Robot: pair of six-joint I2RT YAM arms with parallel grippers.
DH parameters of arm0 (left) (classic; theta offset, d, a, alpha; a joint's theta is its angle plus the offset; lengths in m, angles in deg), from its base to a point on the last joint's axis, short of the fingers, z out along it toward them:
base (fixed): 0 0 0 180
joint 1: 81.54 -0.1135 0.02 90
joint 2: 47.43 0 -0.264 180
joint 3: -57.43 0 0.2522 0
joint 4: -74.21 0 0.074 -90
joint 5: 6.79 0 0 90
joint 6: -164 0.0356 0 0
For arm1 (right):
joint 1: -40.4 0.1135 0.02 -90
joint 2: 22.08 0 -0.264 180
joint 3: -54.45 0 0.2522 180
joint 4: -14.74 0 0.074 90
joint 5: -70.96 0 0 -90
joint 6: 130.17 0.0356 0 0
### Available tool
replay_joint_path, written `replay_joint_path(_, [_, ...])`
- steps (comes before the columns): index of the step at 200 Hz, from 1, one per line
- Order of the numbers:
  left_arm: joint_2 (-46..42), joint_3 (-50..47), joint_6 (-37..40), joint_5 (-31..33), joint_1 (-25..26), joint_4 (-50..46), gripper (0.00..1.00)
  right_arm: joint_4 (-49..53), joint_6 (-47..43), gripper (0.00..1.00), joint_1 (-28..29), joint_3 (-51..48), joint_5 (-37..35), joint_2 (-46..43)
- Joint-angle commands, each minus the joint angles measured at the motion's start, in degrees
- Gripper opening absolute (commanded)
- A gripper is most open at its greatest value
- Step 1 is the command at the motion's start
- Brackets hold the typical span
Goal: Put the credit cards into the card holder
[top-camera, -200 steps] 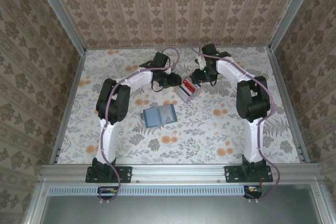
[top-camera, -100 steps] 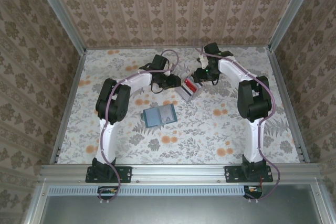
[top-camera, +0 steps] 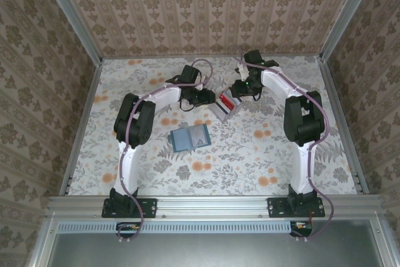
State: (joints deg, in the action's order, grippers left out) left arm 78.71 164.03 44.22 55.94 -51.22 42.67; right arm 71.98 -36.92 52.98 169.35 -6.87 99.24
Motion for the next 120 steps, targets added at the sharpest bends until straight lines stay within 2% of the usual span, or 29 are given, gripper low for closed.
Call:
replay_joint_path(1, [-0.3, -1.8, 0.4, 1.8, -0.4, -4.3, 0.4, -0.4, 0.6, 0.49, -0.5, -0.7, -1.7, -3.5])
replay_joint_path(61, [-0.4, -1.9, 0.2, 1.8, -0.1, -4.0, 0.4, -0.6, 0.9, 0.45, -0.6, -0.9, 0.6, -2.9])
replay_joint_path(82, [-0.4, -1.9, 0.1, 1.8, 0.0, -3.9, 0.4, -0.7, 0.8, 0.51, -0.3, -1.0, 2.4, -2.5])
replay_joint_path(120, [-0.3, -1.9, 0.0, 1.6, 0.1, -3.9, 0.4, 0.8, -0.1, 0.53, 0.3, 0.4, 3.1, 0.1])
